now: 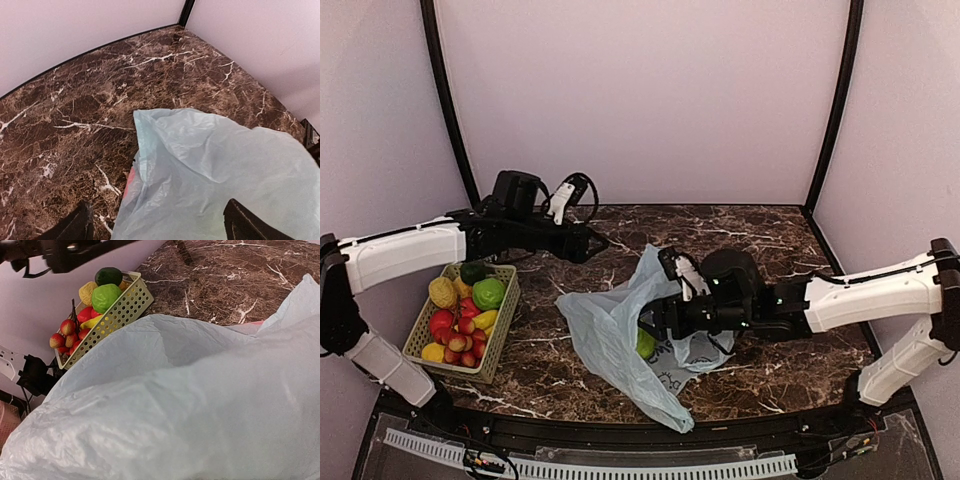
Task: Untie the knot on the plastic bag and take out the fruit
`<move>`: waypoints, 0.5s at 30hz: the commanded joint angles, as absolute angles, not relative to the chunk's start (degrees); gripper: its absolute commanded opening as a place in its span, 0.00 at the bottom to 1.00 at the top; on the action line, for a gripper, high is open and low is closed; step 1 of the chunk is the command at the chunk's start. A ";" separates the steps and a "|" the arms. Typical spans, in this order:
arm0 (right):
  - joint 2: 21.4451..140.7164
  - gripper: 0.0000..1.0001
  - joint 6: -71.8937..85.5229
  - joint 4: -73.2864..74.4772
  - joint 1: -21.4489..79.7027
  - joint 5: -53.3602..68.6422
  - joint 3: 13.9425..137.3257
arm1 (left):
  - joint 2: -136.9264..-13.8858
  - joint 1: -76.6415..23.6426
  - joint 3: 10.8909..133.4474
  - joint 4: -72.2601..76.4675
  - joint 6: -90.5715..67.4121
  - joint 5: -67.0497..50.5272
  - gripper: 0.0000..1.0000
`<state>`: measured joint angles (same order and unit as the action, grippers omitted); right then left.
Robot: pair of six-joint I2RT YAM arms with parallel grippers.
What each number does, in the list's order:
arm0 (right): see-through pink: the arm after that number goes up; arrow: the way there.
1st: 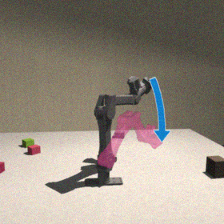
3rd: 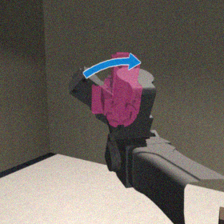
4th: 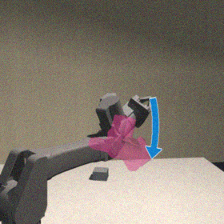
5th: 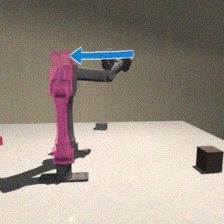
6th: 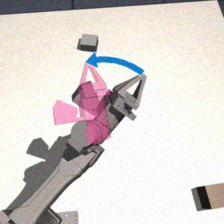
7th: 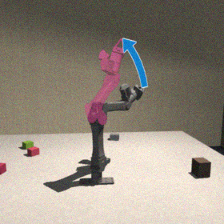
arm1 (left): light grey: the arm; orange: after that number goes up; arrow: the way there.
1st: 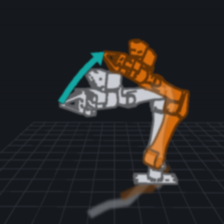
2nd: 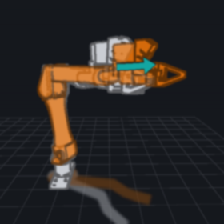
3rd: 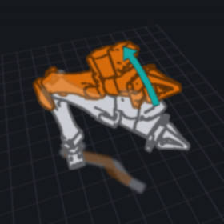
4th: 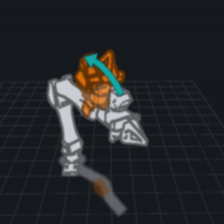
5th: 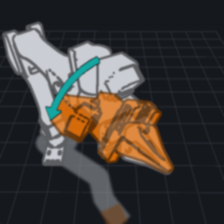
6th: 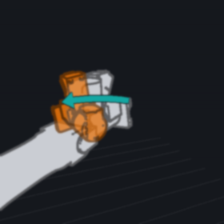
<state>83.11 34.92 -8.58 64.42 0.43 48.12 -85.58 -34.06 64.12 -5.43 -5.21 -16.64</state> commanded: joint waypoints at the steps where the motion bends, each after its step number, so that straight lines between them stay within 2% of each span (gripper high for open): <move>1: 82.82 0.75 35.49 -7.46 64.69 -1.76 45.84 | -77.01 -36.31 58.20 -10.05 -7.92 -18.49 0.92; 6: 86.86 0.72 38.21 -10.09 65.26 -0.41 45.09 | -78.00 -36.56 52.70 -9.31 -13.20 -20.60 0.90; 9: 89.97 0.73 39.43 -10.70 65.45 -0.79 45.61 | -80.46 -36.71 49.57 -3.66 -16.34 -23.51 0.87; 15: 95.35 0.77 38.97 -10.82 65.54 -2.76 48.93 | -87.73 -37.61 46.79 3.58 -18.17 -27.04 0.81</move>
